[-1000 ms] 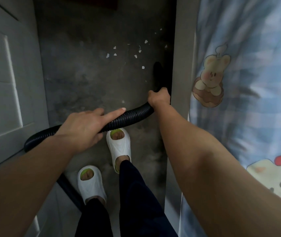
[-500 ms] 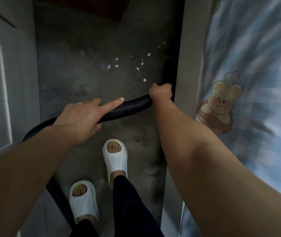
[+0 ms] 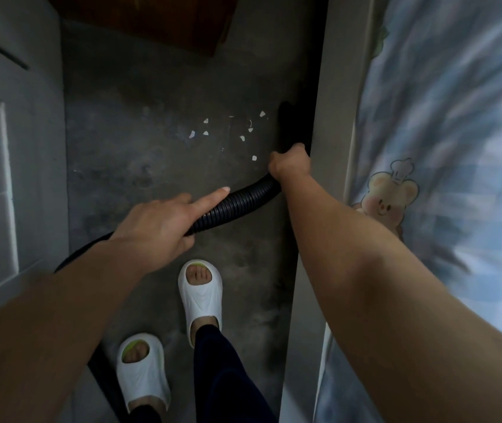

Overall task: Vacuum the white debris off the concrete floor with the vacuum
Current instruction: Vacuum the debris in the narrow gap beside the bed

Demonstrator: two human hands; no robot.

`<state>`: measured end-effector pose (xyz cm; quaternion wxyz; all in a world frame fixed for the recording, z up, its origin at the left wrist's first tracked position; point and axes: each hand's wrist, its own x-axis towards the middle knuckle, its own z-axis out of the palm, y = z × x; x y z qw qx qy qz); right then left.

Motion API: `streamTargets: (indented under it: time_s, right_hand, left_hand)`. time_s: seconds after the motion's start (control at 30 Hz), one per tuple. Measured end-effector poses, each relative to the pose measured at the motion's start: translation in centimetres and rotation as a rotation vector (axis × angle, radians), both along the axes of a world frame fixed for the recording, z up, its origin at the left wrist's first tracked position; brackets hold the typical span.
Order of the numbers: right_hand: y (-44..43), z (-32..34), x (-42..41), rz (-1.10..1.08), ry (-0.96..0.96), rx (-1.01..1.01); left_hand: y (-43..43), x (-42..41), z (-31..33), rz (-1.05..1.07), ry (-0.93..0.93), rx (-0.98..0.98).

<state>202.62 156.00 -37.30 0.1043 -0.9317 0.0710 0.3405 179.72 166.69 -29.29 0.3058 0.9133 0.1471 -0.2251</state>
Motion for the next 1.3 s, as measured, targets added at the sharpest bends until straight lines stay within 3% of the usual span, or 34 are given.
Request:
streamTargets:
  time_s: [0.33,0.7,0.97,1.3]
  right_hand:
    - [-3.1,2.4,-4.7,0.213,0.143,-0.017]
    - [-7.9,4.2,-9.8,0.135,0.215,-0.05]
    - [-5.2,4.4,-8.8,0.071,0.178,-0.041]
    - [-1.0,4.5,-6.8,0.226,0.172,0.019]
  left_hand:
    - [-1.8,-4.4,2.7,-0.064,0.039,-0.11]
    - [-3.6,-7.5,4.8,-0.163,0.068,-0.116]
    - [-3.1,-7.6,5.2,-0.09,0.058,-0.07]
    - [-2.0,-7.5,5.1,0.013,0.009,-0.05]
